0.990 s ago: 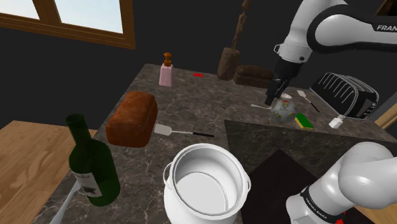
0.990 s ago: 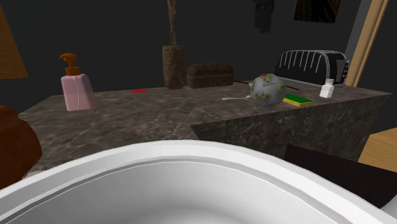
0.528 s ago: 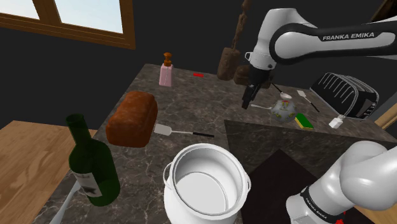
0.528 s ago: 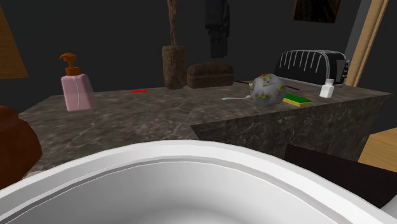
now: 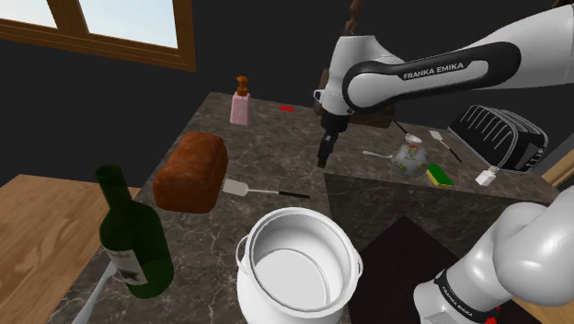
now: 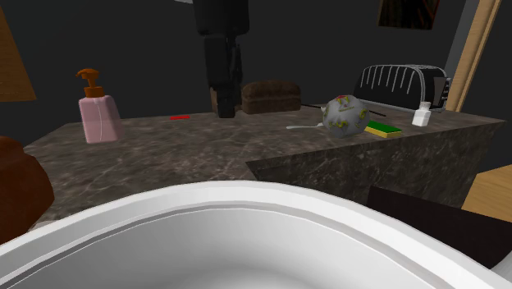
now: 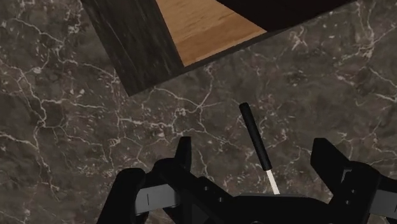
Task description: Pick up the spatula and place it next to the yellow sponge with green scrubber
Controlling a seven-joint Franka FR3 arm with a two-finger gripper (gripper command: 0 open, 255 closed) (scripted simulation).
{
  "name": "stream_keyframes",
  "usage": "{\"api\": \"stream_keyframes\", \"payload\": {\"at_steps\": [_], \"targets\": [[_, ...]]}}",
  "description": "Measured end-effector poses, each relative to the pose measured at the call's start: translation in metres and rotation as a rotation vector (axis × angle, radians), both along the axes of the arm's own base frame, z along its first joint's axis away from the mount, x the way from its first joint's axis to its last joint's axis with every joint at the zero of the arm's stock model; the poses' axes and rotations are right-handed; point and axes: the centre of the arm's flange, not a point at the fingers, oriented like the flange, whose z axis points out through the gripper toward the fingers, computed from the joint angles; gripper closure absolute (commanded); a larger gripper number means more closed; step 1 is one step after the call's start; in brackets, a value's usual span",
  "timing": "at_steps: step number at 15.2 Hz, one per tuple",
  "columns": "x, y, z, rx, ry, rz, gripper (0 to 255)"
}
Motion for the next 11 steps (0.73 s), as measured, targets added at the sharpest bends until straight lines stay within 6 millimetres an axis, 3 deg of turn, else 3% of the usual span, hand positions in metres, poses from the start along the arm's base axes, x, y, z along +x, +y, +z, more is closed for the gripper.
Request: {"api": "stream_keyframes", "payload": {"at_steps": [11], "targets": [[0.066, 0.101, -0.083, -0.005, -0.002, 0.284, 0]]}}
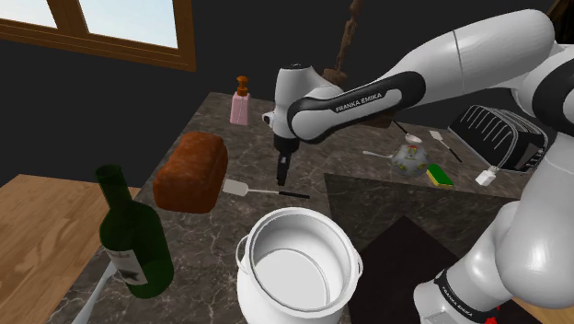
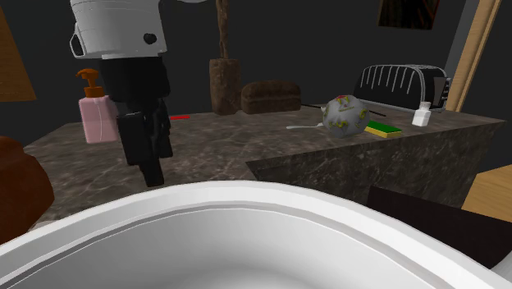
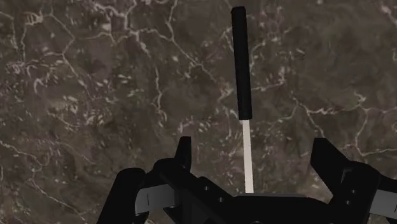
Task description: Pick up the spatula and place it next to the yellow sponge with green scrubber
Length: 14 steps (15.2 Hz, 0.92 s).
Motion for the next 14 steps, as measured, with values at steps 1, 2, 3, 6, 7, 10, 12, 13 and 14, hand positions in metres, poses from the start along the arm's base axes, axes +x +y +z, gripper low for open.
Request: {"api": "stream_keyframes", "payload": {"at_steps": [1, 2, 3, 6, 7, 10, 12, 13, 14], "targets": [[0.006, 0.009, -0.006, 0.000, 0.000, 0.026, 0], [0.012, 0.022, -0.012, -0.001, 0.000, 0.051, 0], [0.013, 0.030, -0.019, -0.001, -0.001, 0.072, 0], [0.018, 0.034, -0.036, -0.002, -0.001, 0.089, 0], [0.018, 0.036, -0.041, -0.002, -0.001, 0.091, 0], [0.017, 0.035, -0.057, -0.002, -0.001, 0.092, 0], [0.017, 0.035, -0.063, -0.002, -0.001, 0.092, 0], [0.016, 0.034, -0.064, -0.002, -0.001, 0.092, 0], [0.016, 0.034, -0.065, -0.002, -0.001, 0.092, 0]]}}
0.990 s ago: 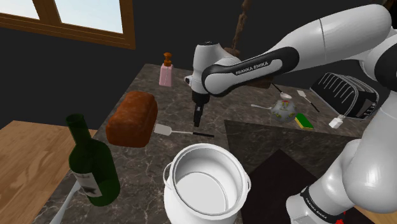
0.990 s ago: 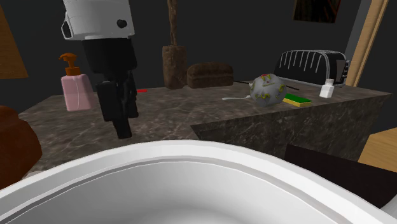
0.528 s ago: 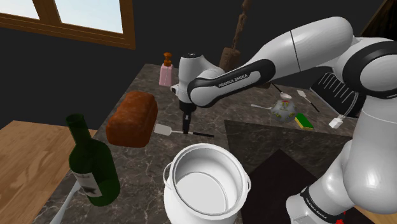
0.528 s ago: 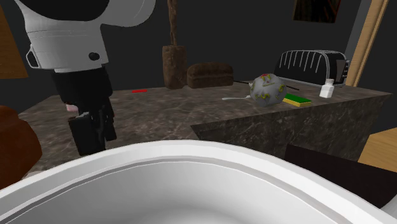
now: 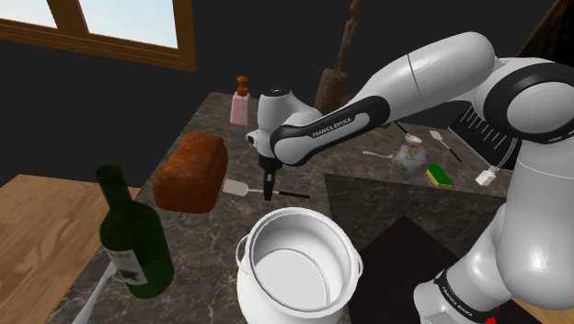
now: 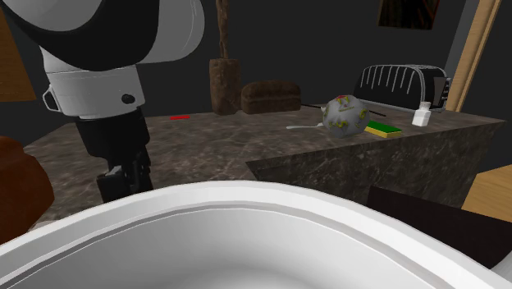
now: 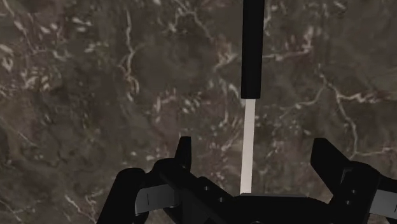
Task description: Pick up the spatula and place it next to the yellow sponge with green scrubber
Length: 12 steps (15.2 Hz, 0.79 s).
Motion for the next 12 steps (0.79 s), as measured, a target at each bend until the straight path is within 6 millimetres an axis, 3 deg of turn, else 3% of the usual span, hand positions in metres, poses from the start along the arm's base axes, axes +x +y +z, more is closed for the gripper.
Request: {"api": "stream_keyframes", "payload": {"at_steps": [3, 4, 12], "targets": [[-0.0001, -0.0001, -0.0004, 0.000, 0.000, 0.000, 0], [-0.0001, -0.0001, -0.0004, 0.000, 0.000, 0.000, 255], [-0.0001, -0.0001, -0.0003, 0.000, 0.000, 0.000, 255]]}}
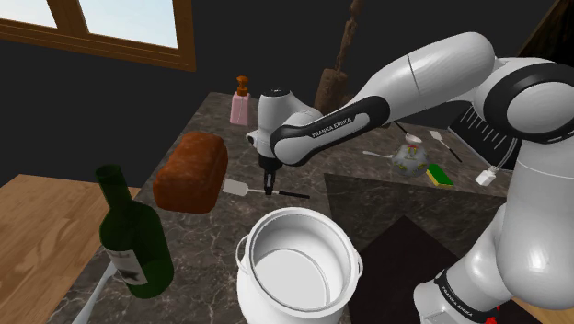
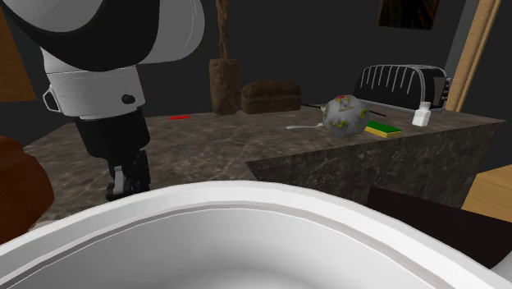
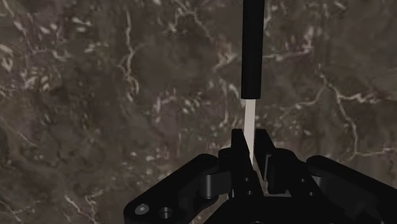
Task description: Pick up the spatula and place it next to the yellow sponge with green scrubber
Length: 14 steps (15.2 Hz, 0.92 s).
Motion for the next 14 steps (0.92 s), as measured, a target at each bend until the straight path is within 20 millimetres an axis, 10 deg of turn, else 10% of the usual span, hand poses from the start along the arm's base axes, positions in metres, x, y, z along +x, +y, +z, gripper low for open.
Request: {"api": "stream_keyframes", "payload": {"at_steps": [14], "targets": [[-0.001, -0.001, 0.058, 0.000, 0.000, 0.000, 255]]}}
